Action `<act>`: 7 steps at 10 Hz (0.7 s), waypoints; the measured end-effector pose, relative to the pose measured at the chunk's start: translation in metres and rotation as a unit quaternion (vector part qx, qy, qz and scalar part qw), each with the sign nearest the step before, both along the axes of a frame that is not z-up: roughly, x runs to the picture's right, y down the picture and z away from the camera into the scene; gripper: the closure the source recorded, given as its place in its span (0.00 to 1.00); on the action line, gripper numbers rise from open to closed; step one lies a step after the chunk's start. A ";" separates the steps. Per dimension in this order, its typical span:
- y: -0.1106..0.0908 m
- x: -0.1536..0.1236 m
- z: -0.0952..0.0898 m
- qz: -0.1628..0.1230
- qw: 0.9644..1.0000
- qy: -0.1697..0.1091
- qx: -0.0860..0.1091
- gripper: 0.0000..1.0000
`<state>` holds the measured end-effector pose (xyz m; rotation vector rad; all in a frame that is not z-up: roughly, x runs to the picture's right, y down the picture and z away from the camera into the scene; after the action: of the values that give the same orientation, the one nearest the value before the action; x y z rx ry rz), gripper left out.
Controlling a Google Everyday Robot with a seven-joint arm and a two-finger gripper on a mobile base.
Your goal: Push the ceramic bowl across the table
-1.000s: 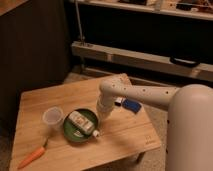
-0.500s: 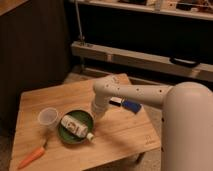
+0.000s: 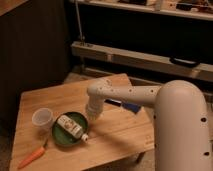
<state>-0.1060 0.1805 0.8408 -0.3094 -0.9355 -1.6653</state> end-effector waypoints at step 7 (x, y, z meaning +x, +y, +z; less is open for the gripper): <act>0.026 -0.088 -0.039 -0.085 0.992 -0.092 0.016 1.00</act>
<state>-0.1939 0.2064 0.8023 -0.2212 -1.0411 -1.8887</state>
